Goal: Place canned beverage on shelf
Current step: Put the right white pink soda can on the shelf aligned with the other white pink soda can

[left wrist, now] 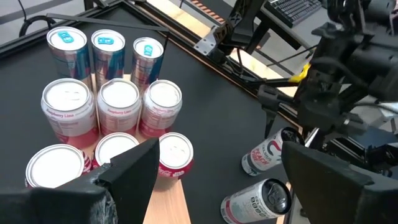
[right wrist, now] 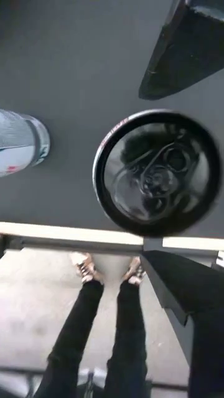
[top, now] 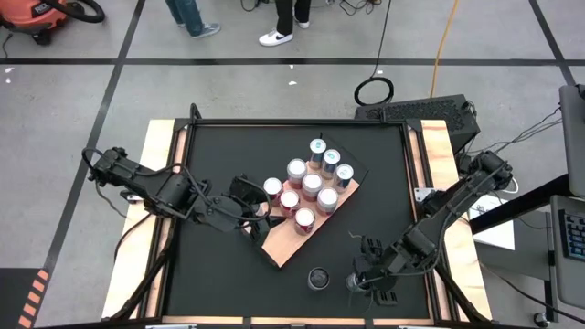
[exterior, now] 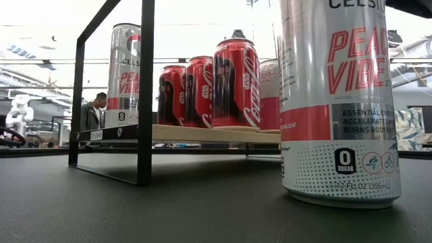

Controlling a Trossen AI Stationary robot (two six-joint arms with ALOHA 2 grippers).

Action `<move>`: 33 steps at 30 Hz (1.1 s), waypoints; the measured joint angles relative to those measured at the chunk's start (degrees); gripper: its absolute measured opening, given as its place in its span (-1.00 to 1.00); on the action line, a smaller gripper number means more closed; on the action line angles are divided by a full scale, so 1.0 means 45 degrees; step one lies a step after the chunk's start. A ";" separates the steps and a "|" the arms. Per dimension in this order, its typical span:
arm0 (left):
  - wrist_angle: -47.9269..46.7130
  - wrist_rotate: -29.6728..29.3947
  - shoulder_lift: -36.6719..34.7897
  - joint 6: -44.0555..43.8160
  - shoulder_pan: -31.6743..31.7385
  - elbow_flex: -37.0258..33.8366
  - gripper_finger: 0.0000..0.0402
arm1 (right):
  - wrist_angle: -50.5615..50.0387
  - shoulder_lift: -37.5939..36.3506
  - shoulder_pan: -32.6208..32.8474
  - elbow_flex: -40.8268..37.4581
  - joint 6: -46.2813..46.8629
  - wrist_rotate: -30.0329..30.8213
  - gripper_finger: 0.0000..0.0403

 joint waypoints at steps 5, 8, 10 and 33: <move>0.0000 0.0000 0.0000 -0.0004 0.0000 0.0000 0.67 | 0.0001 0.0604 0.0000 0.0000 -0.0061 -0.0009 0.95; 0.0000 0.0000 0.0000 -0.0004 0.0000 0.0000 0.67 | 0.0080 0.0754 0.0000 0.0000 -0.0033 0.0013 0.92; 0.0000 -0.0003 -0.0005 -0.0004 0.0000 0.0000 0.67 | 0.0157 0.0748 -0.0002 0.0000 0.0095 0.0113 0.85; -0.0010 -0.0381 -0.0005 0.0011 0.0000 0.0000 0.67 | 0.0439 0.0596 -0.0010 0.0000 0.0956 0.0369 0.17</move>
